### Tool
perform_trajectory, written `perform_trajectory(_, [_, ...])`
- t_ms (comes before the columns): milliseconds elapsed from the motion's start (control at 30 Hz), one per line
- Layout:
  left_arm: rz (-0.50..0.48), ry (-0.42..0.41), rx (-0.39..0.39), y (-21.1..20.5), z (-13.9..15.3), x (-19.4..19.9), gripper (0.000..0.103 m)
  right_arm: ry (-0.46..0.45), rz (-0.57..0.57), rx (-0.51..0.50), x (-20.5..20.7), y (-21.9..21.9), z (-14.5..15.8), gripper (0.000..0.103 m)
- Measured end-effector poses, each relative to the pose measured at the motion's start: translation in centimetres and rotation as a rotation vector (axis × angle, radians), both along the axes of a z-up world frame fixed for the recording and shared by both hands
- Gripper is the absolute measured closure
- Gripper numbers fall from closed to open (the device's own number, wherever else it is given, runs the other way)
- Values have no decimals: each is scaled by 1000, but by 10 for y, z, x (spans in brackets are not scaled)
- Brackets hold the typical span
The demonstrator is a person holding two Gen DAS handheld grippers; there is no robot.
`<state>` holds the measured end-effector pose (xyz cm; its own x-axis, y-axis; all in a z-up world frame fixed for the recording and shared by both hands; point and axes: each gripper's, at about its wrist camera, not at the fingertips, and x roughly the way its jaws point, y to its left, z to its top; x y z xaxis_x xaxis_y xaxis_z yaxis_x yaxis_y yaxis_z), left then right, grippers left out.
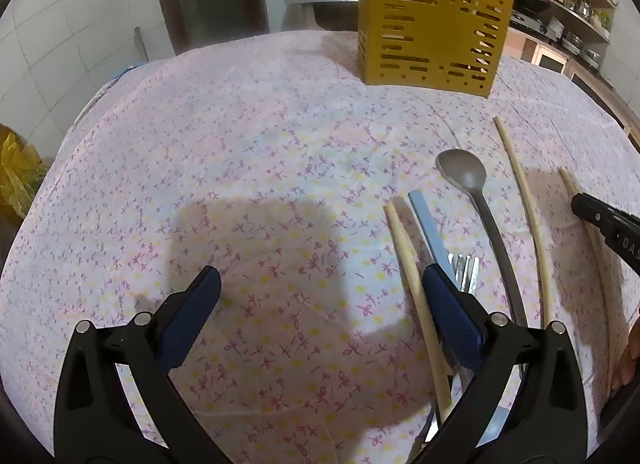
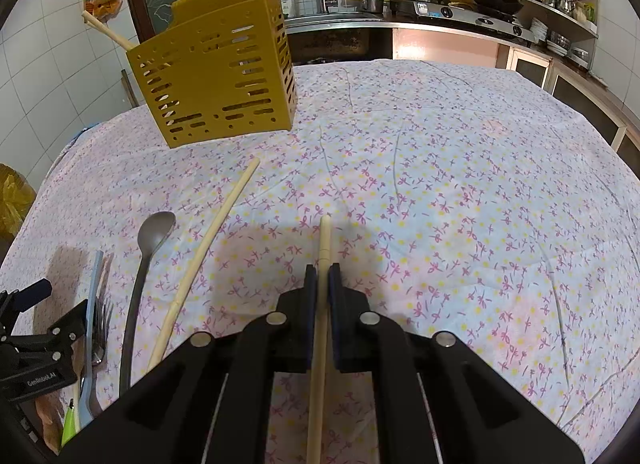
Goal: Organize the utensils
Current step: 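Grasp a wooden chopstick with the right gripper while the left gripper grasps another, then lift both held chopsticks up over the yellow holder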
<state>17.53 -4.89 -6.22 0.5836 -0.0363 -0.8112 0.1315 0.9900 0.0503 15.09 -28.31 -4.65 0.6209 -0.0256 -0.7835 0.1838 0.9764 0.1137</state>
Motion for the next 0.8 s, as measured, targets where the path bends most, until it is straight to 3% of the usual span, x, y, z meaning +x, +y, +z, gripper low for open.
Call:
perform_trajectory(100, [11,16,-12,2,-1,4,10,1,-1,3,0,0,0,96])
perform_trajectory(200, [9,36,-22,1,1,8,24,6,0,5,1,-1,0,96])
perform_trajectory(267, [-10,45,-20,-4,3,9,40,12,1,-3,3,1,0,96])
perform_trajectory(400, [-24,76,-21,-13,6,14,59,36,-1,-5,13,-1,1,96])
perform_trajectory(467, [-45,102,-18,-19,8,18,77,55,-1,-5,20,-3,1,96])
perform_trajectory(567, [-63,129,-10,-25,9,24,91,67,-2,-7,26,-4,1,96])
perform_trajectory(800, [-58,129,-67,-20,10,31,94,19,-16,54,15,-11,7,96])
